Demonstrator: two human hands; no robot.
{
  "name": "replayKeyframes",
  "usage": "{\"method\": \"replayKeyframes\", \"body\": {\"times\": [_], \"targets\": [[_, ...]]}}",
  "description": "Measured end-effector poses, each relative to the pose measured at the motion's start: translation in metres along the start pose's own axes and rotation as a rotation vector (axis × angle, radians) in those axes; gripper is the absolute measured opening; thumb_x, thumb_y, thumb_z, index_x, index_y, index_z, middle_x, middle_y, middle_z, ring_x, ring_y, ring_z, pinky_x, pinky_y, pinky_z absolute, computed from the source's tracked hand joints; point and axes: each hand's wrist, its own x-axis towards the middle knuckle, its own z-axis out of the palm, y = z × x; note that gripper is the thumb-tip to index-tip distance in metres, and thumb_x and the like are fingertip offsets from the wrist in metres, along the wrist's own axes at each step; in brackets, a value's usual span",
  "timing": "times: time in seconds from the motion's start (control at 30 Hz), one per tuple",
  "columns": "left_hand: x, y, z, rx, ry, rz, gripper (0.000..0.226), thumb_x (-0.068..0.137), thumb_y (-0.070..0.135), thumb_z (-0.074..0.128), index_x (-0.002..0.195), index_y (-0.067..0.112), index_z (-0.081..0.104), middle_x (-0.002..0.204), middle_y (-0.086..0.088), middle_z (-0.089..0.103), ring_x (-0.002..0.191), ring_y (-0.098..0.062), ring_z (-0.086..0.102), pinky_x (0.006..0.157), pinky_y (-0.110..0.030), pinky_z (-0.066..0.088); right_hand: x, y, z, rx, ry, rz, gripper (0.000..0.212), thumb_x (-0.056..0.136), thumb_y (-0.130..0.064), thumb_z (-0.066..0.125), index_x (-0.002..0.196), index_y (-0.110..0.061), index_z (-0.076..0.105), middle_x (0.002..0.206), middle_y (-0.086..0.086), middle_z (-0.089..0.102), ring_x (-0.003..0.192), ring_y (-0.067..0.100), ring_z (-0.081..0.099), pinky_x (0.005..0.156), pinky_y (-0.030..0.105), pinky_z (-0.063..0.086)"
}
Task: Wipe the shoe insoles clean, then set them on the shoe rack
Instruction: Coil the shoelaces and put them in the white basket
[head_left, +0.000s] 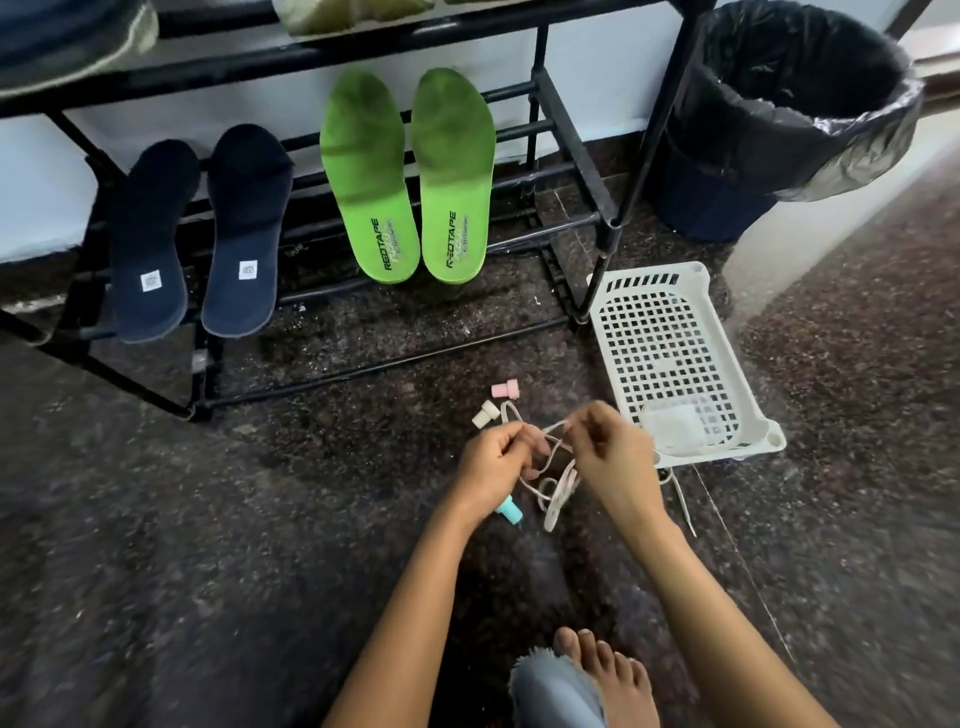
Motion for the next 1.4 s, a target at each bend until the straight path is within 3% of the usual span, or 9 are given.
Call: {"method": "replayKeyframes", "body": {"times": [0.27,0.43,0.63,0.8,0.9,1.03,1.13,1.27,1.4], "targets": [[-0.003,0.018,-0.034,-0.287,0.140,-0.027,0.032,0.101,0.020,0.048,0.075,0.012,0.063,0.058,0.008,0.045,0.048,0.000,0.044,0.068,-0.032,0.053,0.023,0.003,-0.030,0.158,0.322,0.135,0.005,0.087,-0.021,0.058,0.083,-0.024,0.060,0.080,-0.005,0.068,0.077,0.020,0.065,0.076,0.046,0.054],[-0.005,0.043,-0.025,-0.272,0.053,0.011,0.032,0.102,0.022,0.047,0.076,0.014,0.062,0.055,0.012,0.046,0.048,-0.001,0.039,0.055,-0.022,0.051,0.019,-0.019,-0.022,-0.066,-0.179,-0.284,0.052,0.085,-0.007,0.062,0.134,-0.015,0.045,0.124,-0.011,0.050,0.114,0.006,0.047,0.101,0.013,0.032],[-0.005,0.054,-0.030,-0.322,0.087,0.028,0.033,0.102,0.024,0.046,0.075,0.012,0.060,0.057,0.010,0.045,0.048,-0.001,0.037,0.052,-0.019,0.043,0.024,-0.020,-0.013,0.019,-0.157,-0.219,0.022,0.090,-0.006,0.053,0.085,-0.025,0.064,0.071,-0.008,0.065,0.066,0.011,0.062,0.066,0.036,0.053],[-0.008,0.056,-0.029,-0.428,0.108,-0.004,0.027,0.101,0.021,0.048,0.083,0.009,0.064,0.064,0.006,0.059,0.056,-0.004,0.053,0.063,-0.023,0.054,0.023,-0.027,-0.025,0.208,-0.087,-0.070,0.003,0.087,-0.018,0.065,0.088,-0.020,0.063,0.070,-0.011,0.061,0.062,0.001,0.053,0.058,0.013,0.040],[-0.008,0.064,-0.018,-0.633,0.127,-0.035,0.018,0.101,0.012,0.048,0.091,0.007,0.062,0.089,-0.007,0.073,0.082,-0.016,0.072,0.073,-0.027,0.059,0.008,-0.034,-0.010,0.309,-0.282,-0.029,0.029,0.076,-0.021,0.078,0.099,-0.018,0.060,0.081,-0.008,0.068,0.076,0.002,0.063,0.068,0.019,0.049],[-0.012,0.068,-0.007,-0.830,0.159,-0.060,0.013,0.099,0.007,0.050,0.096,0.008,0.062,0.102,-0.010,0.073,0.095,-0.017,0.071,0.084,-0.027,0.057,-0.004,-0.036,0.009,0.205,-0.061,-0.035,0.033,0.074,-0.020,0.079,0.099,-0.023,0.059,0.081,-0.012,0.068,0.078,0.003,0.064,0.071,0.022,0.051],[-0.014,0.058,-0.008,-0.721,0.218,-0.092,0.010,0.094,0.016,0.060,0.102,0.010,0.063,0.110,-0.011,0.071,0.101,-0.016,0.069,0.089,-0.028,0.055,-0.006,-0.035,0.013,0.112,0.011,-0.112,0.010,0.084,-0.017,0.069,0.090,-0.023,0.064,0.073,-0.012,0.067,0.066,0.006,0.062,0.062,0.026,0.050],[-0.015,0.040,-0.024,0.164,0.482,0.098,0.054,0.079,0.055,0.064,0.115,0.015,0.055,0.117,0.002,0.058,0.102,-0.008,0.058,0.088,-0.020,0.047,0.000,-0.035,0.003,0.184,-0.078,-0.109,0.010,0.089,-0.017,0.062,0.081,-0.020,0.066,0.059,-0.003,0.055,0.054,0.004,0.051,0.053,0.019,0.041],[-0.009,0.045,-0.035,0.016,-0.002,0.215,0.041,0.092,0.055,0.050,0.117,0.025,0.061,0.115,0.009,0.067,0.110,-0.005,0.061,0.098,-0.022,0.045,0.011,-0.043,-0.008,0.170,-0.211,-0.149,0.013,0.091,-0.023,0.060,0.079,-0.020,0.063,0.057,0.010,0.048,0.051,0.010,0.037,0.050,0.023,0.032]]}}
